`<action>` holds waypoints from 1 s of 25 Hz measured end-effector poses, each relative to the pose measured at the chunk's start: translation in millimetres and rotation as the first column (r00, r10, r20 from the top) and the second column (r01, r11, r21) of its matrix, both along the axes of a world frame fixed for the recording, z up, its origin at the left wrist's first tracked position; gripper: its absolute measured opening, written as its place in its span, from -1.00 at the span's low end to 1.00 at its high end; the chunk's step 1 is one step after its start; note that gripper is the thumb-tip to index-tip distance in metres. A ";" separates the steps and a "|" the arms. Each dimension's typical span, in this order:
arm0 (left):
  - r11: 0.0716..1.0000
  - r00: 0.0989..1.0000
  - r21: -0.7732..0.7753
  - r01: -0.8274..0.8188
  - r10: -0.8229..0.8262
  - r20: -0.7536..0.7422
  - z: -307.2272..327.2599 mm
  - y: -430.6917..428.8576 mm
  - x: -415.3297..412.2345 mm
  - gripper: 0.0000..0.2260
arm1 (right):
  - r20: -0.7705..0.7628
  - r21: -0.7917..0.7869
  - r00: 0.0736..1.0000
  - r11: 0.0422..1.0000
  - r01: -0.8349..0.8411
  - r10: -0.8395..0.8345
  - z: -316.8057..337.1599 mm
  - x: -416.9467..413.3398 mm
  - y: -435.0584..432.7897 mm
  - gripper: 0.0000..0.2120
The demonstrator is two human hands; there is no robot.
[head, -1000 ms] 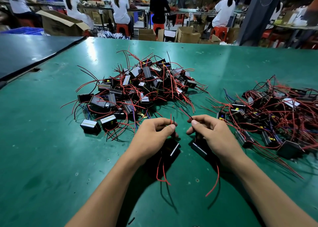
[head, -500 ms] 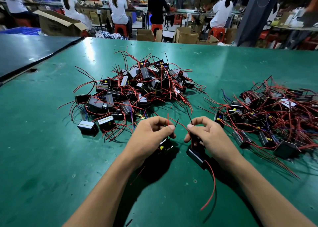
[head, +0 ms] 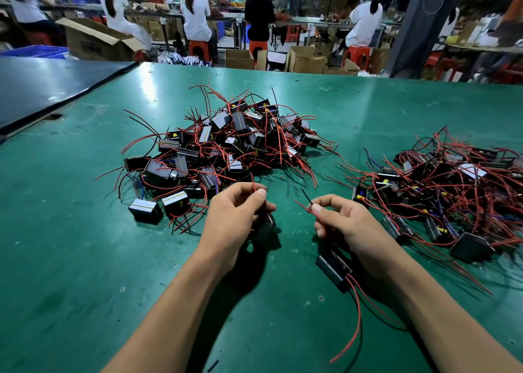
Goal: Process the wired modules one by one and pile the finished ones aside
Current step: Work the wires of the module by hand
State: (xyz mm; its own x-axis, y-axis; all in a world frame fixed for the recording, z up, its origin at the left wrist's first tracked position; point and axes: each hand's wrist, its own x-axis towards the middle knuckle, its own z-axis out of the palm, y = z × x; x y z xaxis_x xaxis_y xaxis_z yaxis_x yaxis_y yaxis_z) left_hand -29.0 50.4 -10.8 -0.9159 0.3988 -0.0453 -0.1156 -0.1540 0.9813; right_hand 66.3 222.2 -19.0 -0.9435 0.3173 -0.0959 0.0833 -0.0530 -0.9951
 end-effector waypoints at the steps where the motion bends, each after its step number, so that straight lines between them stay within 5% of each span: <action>1: 0.998 0.999 -0.024 0.053 -0.053 -0.008 -0.1 0.5 2.8 -0.94 | 0.001 -0.003 0.999 0.999 -0.041 0.041 -0.1 0.6 -2.2 -0.93; 6: 0.963 0.968 -0.182 0.197 -0.221 -0.120 -4.0 4.9 13.7 -0.90 | -0.022 0.125 0.999 0.991 -0.046 0.049 -2.2 0.5 -10.5 -0.75; 10: 0.952 0.955 -0.181 0.246 -0.270 -0.123 -3.2 5.7 17.2 -0.89 | -0.077 0.206 0.997 0.978 -0.015 0.031 -4.2 1.5 -10.4 -0.82; 25: 0.991 0.984 -0.060 0.117 -0.124 -0.130 -2.1 13.6 18.8 -0.94 | -0.111 0.357 0.994 0.933 0.042 -0.002 -9.2 0.6 -10.2 -0.82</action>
